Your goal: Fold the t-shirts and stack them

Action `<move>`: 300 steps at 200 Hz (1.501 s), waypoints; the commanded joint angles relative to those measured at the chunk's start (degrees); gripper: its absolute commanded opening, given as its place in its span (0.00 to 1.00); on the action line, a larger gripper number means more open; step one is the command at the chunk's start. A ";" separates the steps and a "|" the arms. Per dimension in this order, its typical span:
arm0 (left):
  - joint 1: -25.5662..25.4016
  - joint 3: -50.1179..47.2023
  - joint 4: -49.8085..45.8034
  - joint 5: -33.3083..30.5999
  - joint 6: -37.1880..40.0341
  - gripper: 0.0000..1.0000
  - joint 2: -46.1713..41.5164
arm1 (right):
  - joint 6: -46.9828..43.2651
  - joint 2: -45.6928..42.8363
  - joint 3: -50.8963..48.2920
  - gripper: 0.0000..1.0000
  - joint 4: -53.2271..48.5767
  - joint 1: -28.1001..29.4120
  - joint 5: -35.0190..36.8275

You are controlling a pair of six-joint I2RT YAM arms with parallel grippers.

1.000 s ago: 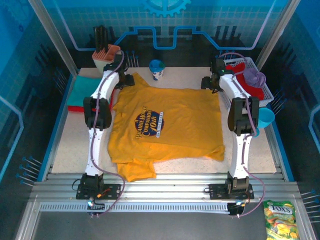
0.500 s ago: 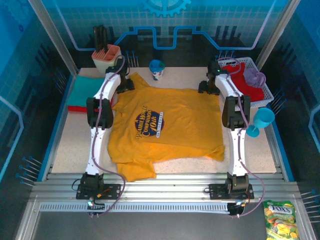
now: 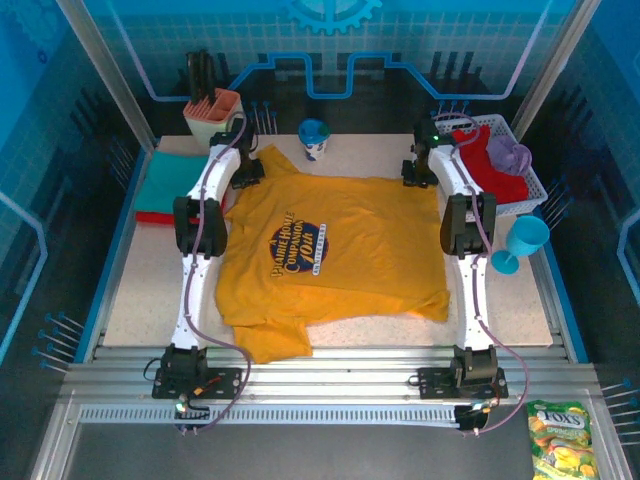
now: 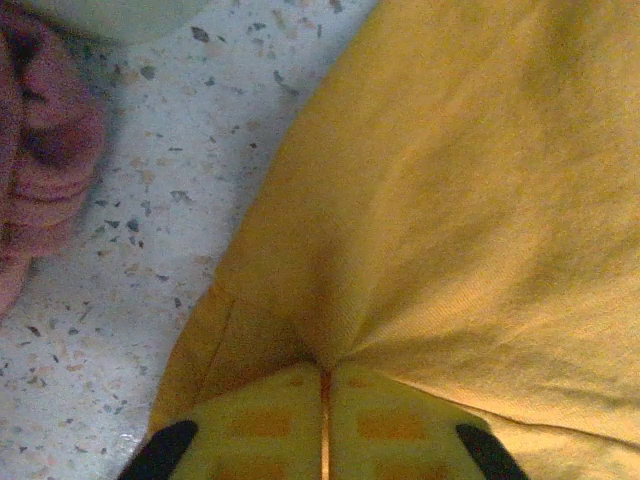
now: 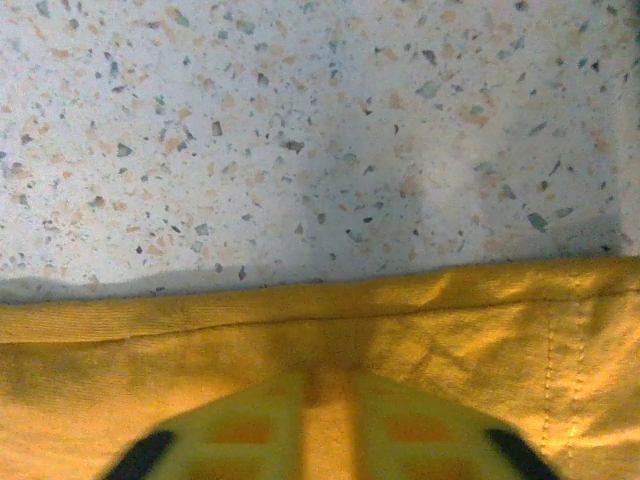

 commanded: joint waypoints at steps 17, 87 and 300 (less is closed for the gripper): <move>0.76 1.49 -2.85 -0.42 -0.14 0.00 0.38 | -0.41 -2.20 -1.33 0.04 1.15 1.56 1.30; 1.38 -5.86 -2.89 -0.56 -0.67 0.00 -9.52 | 0.45 -11.61 -10.91 0.00 10.29 2.01 2.54; 1.65 -3.36 5.82 4.03 1.00 0.74 -7.30 | 6.20 1.72 3.23 0.78 -0.94 -1.48 0.42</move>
